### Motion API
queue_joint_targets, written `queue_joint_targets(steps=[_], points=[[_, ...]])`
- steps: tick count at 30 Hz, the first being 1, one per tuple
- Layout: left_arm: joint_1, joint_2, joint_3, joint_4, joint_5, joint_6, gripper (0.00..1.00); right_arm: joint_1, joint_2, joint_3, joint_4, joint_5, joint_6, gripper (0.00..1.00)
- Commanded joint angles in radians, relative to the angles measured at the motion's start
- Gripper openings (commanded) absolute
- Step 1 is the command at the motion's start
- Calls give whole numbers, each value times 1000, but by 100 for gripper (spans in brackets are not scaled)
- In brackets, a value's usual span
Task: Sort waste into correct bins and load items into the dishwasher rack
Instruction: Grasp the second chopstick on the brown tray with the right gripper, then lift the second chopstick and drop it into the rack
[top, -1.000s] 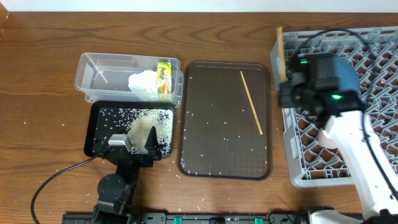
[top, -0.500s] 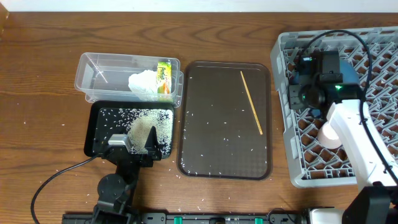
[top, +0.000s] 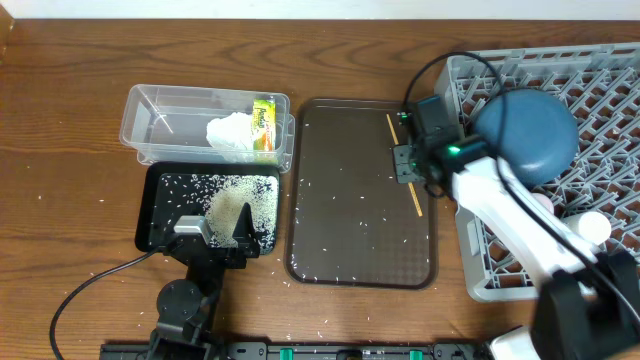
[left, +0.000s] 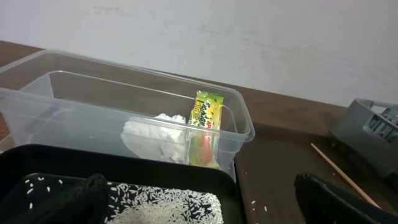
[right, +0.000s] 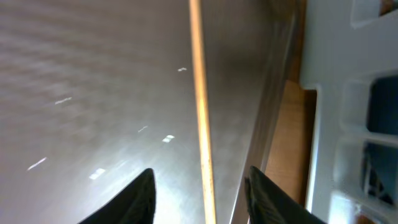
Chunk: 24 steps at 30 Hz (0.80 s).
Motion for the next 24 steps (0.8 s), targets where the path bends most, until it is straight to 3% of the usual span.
queue_joint_targets(steps=[1,5,9,15,20,24], points=[[-1,-8,-30,-19,-1,5,98,1,101,-8,40,107,80,41],[-1,-8,-30,-19,-1,5,98,-3,205,-8,94,56,98,29],[-1,-8,-30,-20,-1,5,98,-3,240,-8,95,26,98,24],[-1,-8,-30,-20,-1,5,98,-3,240,-8,63,-34,117,2],[-1,-8,-30,-20,-1,5,98,-21,192,-3,15,-55,108,1],[-1,-8,-30,-20,-1,5,98,-66,42,-2,3,-109,50,1]])
